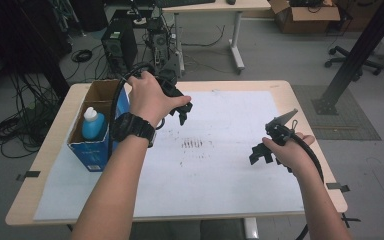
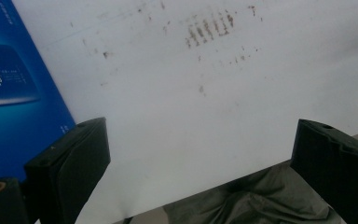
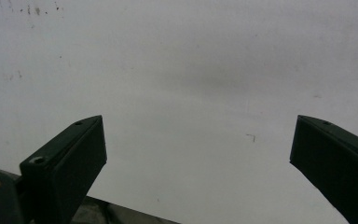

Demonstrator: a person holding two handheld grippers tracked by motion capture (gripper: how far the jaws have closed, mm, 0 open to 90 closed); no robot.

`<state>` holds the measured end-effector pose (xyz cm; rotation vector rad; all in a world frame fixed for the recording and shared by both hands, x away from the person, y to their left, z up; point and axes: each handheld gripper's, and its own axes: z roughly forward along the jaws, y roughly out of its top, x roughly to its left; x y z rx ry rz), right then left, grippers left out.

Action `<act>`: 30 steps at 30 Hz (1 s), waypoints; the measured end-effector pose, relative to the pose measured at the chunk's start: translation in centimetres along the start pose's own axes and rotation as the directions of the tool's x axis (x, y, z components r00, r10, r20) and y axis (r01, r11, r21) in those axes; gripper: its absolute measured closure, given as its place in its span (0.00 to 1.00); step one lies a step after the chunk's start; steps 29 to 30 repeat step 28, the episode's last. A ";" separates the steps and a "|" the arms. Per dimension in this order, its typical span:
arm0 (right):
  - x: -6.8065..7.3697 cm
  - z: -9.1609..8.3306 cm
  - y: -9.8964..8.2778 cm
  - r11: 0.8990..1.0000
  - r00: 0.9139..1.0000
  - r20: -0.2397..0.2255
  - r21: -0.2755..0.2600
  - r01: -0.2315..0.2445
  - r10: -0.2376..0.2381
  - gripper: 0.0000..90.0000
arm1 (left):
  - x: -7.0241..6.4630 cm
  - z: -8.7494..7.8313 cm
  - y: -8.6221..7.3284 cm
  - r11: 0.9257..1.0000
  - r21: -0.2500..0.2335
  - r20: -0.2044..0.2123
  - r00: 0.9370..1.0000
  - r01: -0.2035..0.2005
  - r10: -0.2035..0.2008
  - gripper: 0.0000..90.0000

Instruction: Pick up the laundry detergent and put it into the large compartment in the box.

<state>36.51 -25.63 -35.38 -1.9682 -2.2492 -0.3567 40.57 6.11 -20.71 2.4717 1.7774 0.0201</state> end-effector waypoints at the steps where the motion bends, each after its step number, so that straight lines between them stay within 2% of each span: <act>1: 0.1 -0.1 0.0 1.000 1.000 -0.002 0.000 -0.002 0.002 0.04 | -0.1 0.0 -0.1 1.000 -0.001 -0.004 1.000 -0.004 0.004 0.05; 13: 0.2 -0.3 -0.3 1.000 1.000 0.002 -0.005 0.004 -0.004 0.04 | -0.3 -0.2 -0.3 1.000 -0.016 0.006 1.000 -0.006 0.007 0.05; 30: 0.1 -0.3 -0.4 1.000 1.000 0.002 -0.004 -0.001 0.001 0.04 | -0.2 0.0 -0.4 1.000 -0.011 0.002 1.000 -0.013 0.013 0.05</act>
